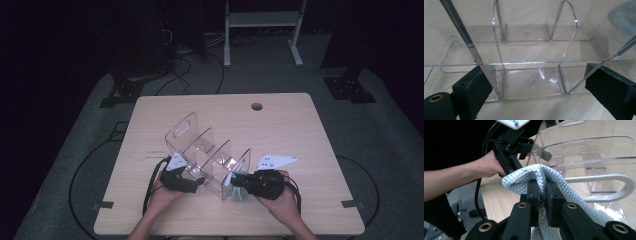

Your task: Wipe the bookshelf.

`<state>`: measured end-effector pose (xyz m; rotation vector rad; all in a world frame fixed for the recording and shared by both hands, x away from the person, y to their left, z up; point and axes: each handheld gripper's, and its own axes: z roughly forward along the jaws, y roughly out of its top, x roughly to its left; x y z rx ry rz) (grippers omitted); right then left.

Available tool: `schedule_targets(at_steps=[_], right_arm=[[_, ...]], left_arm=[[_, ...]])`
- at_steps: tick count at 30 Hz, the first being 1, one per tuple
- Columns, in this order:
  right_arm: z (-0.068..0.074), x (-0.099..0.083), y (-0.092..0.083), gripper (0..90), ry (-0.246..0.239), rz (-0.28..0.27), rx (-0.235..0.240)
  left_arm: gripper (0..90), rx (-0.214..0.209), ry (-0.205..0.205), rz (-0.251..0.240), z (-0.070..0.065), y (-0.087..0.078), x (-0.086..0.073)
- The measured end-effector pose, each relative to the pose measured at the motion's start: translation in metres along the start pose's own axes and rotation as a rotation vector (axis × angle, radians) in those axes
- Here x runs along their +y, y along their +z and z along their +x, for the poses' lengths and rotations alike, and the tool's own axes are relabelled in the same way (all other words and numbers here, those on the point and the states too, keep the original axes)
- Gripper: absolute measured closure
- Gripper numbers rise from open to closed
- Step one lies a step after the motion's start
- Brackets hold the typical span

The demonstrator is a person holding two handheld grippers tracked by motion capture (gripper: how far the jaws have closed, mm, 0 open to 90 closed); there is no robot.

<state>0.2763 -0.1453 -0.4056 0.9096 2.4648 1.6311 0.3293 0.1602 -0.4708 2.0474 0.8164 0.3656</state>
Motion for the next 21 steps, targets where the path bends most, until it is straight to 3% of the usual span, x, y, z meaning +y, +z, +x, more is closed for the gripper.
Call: schedule_targets(at_steps=[3, 10, 12, 14, 16, 18, 21], right_arm=[[-0.004, 0.002, -0.003, 82.5, -0.001, -0.001, -0.014], [-0.029, 0.007, -0.009, 82.4, 0.063, -0.041, -0.079], [-0.029, 0.007, -0.009, 82.4, 0.066, -0.043, -0.084], [-0.023, 0.007, -0.008, 82.4, 0.048, -0.037, -0.101], [-0.015, 0.007, -0.006, 82.4, 0.02, -0.023, -0.076], [-0.014, 0.008, -0.006, 82.3, 0.001, -0.011, -0.095], [-0.02, 0.012, -0.009, 82.3, 0.029, -0.015, -0.111]], left_arm=[[7.8, 0.002, -0.003, -0.003, -0.001, 0.0, 0.0], [7.8, 0.014, -0.005, -0.006, 0.0, 0.0, -0.001], [7.7, 0.016, -0.007, -0.008, 0.0, 0.0, -0.001], [7.8, 0.017, -0.008, -0.01, 0.0, 0.0, -0.001], [7.8, 0.016, -0.011, -0.007, 0.0, -0.001, -0.001], [7.8, 0.015, -0.01, -0.009, 0.0, -0.001, -0.001], [7.8, 0.019, -0.007, -0.009, 0.0, 0.0, -0.001]])
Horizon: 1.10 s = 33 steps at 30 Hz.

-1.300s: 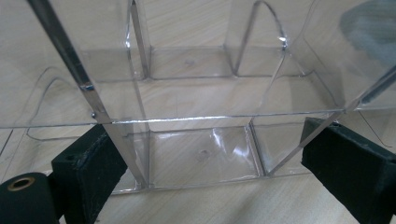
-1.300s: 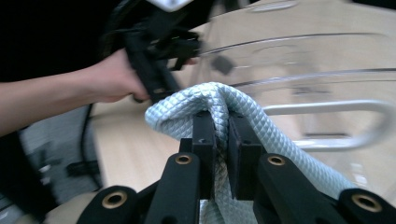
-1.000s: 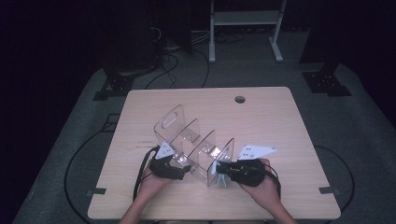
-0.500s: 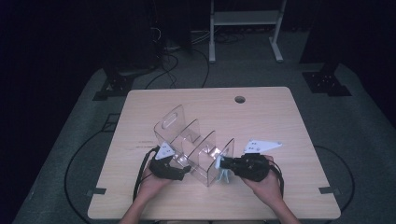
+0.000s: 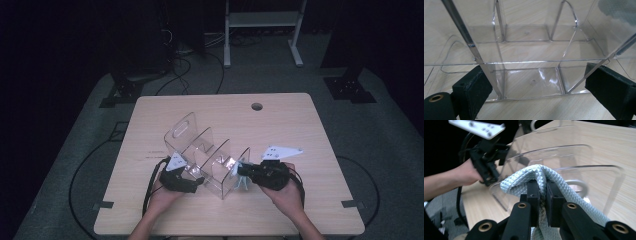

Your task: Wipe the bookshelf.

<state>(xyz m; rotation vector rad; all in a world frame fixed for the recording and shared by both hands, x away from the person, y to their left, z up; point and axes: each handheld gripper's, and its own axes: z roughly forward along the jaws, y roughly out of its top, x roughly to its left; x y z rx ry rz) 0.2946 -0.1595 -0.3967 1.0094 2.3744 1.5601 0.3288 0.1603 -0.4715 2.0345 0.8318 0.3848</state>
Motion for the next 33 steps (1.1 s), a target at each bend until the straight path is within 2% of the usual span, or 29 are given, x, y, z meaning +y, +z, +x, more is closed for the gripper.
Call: schedule_targets(at_steps=[1, 3, 8, 11, 16, 18, 19, 20, 21, 22, 24, 25, 27, 31, 33], right_arm=[[-0.002, 0.001, -0.001, 82.4, 0.015, -0.004, -0.006], [0.0, 0.002, -0.001, 82.4, 0.015, -0.008, -0.01], [0.008, 0.009, -0.006, 82.3, -0.03, -0.018, 0.003], [0.005, 0.02, -0.013, 82.4, -0.018, -0.05, -0.006], [0.012, 0.025, -0.01, 82.4, -0.037, -0.038, 0.012], [0.024, 0.024, -0.002, 82.5, -0.064, -0.014, 0.047], [0.037, 0.022, 0.004, 82.5, -0.084, 0.004, 0.089], [0.037, 0.022, 0.004, 82.5, -0.084, 0.004, 0.089], [0.043, 0.021, 0.008, 82.5, -0.099, 0.014, 0.11], [0.049, 0.021, 0.011, 82.5, -0.115, 0.027, 0.116], [0.055, 0.021, 0.015, 82.5, -0.154, 0.041, 0.092], [0.053, 0.021, 0.016, 82.6, -0.153, 0.042, 0.091], [0.043, 0.024, 0.015, 82.6, -0.113, 0.026, 0.098], [0.033, 0.028, 0.007, 82.6, -0.1, 0.0, 0.031], [0.035, 0.027, 0.009, 82.7, -0.097, -0.001, 0.035]], left_arm=[[7.7, 0.001, -0.001, 0.0, 0.0, 0.0, 0.0], [7.7, 0.002, -0.007, -0.004, -0.001, 0.0, 0.0], [7.7, 0.0, -0.007, -0.005, -0.001, 0.001, 0.0], [7.7, 0.003, -0.009, -0.005, -0.002, 0.001, 0.0], [7.7, -0.002, -0.003, -0.003, -0.004, 0.002, 0.001], [7.7, -0.003, -0.003, -0.003, -0.004, 0.002, 0.001], [7.7, -0.002, -0.002, -0.003, -0.003, 0.002, 0.001], [7.7, -0.002, -0.003, -0.004, -0.004, 0.002, 0.001], [7.7, -0.002, -0.002, -0.005, -0.004, 0.002, 0.0], [7.7, -0.001, -0.004, -0.004, -0.004, 0.002, 0.0], [7.7, -0.001, -0.004, -0.004, -0.004, 0.002, 0.0], [7.7, 0.0, -0.004, -0.003, -0.004, 0.002, 0.001], [7.8, 0.002, -0.004, -0.002, -0.005, 0.002, 0.001], [7.8, 0.003, -0.004, -0.004, -0.005, 0.002, 0.001], [7.8, 0.003, -0.005, -0.003, -0.005, 0.002, 0.001]])
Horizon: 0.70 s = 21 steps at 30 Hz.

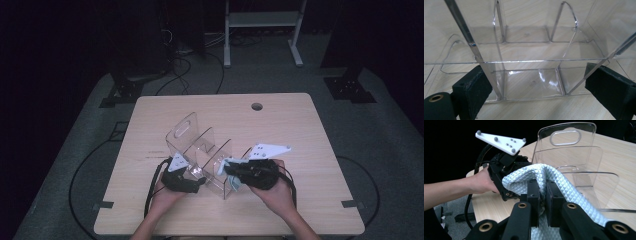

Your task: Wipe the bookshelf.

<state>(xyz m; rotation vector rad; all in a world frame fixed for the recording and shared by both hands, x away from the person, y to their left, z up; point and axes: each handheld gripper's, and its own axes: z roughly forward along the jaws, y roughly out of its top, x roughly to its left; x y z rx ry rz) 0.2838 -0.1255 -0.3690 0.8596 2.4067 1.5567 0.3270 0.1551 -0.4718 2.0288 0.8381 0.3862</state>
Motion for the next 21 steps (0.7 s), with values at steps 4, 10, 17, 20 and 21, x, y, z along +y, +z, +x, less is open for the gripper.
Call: schedule_targets(at_steps=[4, 10, 17, 20, 21], right_arm=[[0.019, -0.002, 0.012, 82.7, -0.051, 0.043, 0.059], [0.001, 0.002, 0.003, 82.8, -0.02, 0.002, -0.018], [-0.003, 0.003, -0.001, 83.0, -0.028, -0.012, -0.081], [0.011, 0.0, 0.009, 83.0, -0.033, 0.019, 0.039], [0.014, -0.001, 0.012, 82.9, -0.042, 0.03, 0.057]], left_arm=[[7.8, 0.0, 0.001, 0.0, 0.0, 0.0, 0.0], [7.9, 0.005, 0.004, -0.005, -0.001, 0.0, 0.0], [7.8, 0.008, 0.003, -0.003, -0.001, 0.0, 0.0], [7.9, 0.006, 0.004, -0.001, 0.0, 0.0, 0.0], [7.9, 0.005, 0.003, 0.0, 0.0, 0.0, 0.0]])
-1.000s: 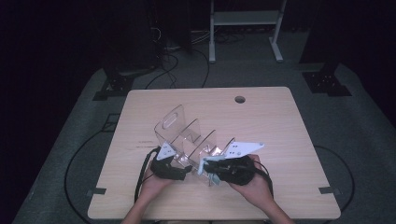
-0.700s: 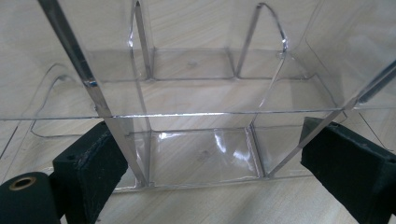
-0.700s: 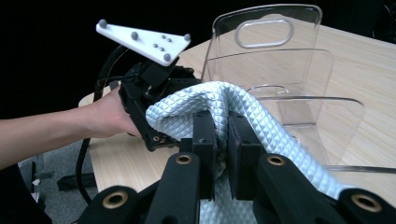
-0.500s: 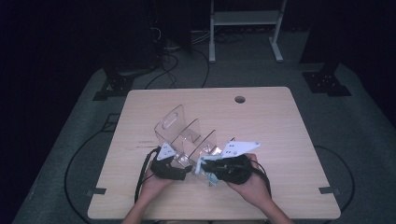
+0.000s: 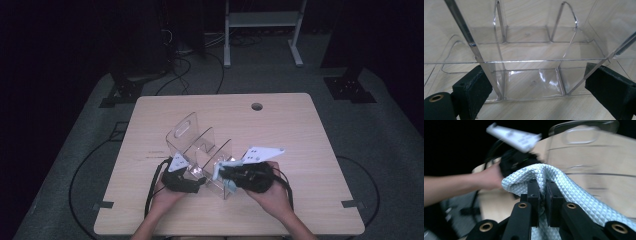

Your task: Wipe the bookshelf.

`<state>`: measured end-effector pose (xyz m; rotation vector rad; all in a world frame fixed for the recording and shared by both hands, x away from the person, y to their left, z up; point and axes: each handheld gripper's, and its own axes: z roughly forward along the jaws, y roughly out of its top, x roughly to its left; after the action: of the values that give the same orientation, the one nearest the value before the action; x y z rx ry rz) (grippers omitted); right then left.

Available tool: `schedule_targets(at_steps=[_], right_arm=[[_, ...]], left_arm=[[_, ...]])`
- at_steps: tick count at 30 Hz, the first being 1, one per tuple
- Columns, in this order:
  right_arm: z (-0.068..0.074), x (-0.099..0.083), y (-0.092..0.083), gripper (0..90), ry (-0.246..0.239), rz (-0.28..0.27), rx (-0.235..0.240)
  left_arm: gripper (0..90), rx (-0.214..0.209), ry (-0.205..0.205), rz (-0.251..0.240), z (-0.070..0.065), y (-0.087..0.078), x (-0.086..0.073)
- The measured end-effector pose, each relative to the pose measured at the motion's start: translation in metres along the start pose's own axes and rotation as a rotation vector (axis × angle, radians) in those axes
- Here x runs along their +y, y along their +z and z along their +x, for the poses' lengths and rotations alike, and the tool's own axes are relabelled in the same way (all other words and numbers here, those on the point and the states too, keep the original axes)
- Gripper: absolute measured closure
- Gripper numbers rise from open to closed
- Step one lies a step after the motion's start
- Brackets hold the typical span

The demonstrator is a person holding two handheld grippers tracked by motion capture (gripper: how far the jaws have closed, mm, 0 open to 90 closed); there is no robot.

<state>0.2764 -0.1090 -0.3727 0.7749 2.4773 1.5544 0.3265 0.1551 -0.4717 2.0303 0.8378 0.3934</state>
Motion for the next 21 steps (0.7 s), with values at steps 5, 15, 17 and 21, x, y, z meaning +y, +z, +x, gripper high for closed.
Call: schedule_targets(at_steps=[5, 15, 17, 21], right_arm=[[-0.016, 0.0, -0.008, 82.9, 0.041, -0.03, -0.032], [-0.081, -0.017, -0.04, 82.8, 0.213, -0.136, -0.206], [-0.091, -0.022, -0.042, 82.9, 0.255, -0.15, -0.192], [-0.102, -0.033, -0.042, 82.9, 0.291, -0.144, -0.215]], left_arm=[[7.9, 0.004, 0.002, -0.003, -0.001, 0.0, 0.0], [7.8, 0.004, 0.002, -0.011, -0.001, 0.001, 0.0], [7.8, 0.005, 0.001, -0.014, -0.001, 0.002, 0.0], [7.9, 0.006, 0.002, -0.006, -0.001, 0.001, 0.001]])
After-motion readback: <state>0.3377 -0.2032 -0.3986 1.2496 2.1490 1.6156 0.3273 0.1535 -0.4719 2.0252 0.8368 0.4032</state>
